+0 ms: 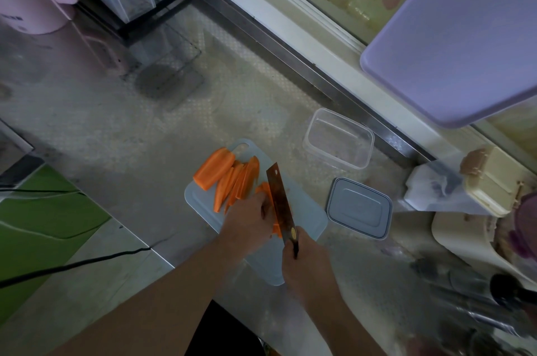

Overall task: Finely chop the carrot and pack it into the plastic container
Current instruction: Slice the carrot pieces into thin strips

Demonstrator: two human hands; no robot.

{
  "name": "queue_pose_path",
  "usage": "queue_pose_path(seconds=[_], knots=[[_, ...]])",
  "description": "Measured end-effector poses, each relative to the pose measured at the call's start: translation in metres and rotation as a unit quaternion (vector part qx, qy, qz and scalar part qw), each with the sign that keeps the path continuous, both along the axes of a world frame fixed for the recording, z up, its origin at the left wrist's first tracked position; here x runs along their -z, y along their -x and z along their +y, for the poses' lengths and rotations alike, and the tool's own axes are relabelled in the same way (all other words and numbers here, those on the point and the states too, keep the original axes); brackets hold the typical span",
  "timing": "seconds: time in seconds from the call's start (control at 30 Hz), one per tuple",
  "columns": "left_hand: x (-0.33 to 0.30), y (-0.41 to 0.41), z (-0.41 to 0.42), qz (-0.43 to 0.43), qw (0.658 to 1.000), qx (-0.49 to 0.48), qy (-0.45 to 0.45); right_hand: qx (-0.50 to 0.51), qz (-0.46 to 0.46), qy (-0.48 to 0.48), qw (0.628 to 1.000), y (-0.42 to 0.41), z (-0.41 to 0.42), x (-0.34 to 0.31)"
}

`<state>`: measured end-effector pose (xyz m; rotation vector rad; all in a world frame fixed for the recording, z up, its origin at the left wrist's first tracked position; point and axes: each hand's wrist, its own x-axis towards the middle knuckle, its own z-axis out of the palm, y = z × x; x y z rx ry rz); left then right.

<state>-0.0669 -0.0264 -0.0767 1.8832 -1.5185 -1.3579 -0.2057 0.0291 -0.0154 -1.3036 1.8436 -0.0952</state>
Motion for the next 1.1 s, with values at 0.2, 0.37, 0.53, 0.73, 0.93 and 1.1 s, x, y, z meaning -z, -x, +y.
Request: queue_pose_path(seconds=[0.2, 0.37, 0.53, 0.73, 0.93, 1.1], knots=[[0.002, 0.001, 0.0, -0.019, 1.0, 0.013, -0.001, 0.011, 0.0, -0.009, 1.0, -0.003, 0.012, 0.0], [0.003, 0.0, -0.004, -0.021, 1.0, 0.019, -0.013, 0.0, 0.003, -0.018, 1.0, -0.005, 0.007, 0.004], [-0.001, 0.001, -0.008, -0.035, 0.999, 0.022, -0.019, 0.006, 0.003, -0.014, 1.0, -0.007, 0.007, 0.004], [-0.006, 0.002, -0.007, -0.057, 0.998, 0.025, -0.015, -0.004, 0.028, 0.009, 1.0, -0.017, -0.013, 0.01], [-0.005, 0.002, -0.008, -0.033, 0.999, 0.017, -0.025, 0.016, 0.017, 0.024, 0.999, -0.02, -0.008, 0.017], [-0.002, 0.001, -0.006, -0.027, 0.999, 0.018, -0.03, 0.012, 0.015, -0.004, 1.0, -0.007, 0.011, 0.013]])
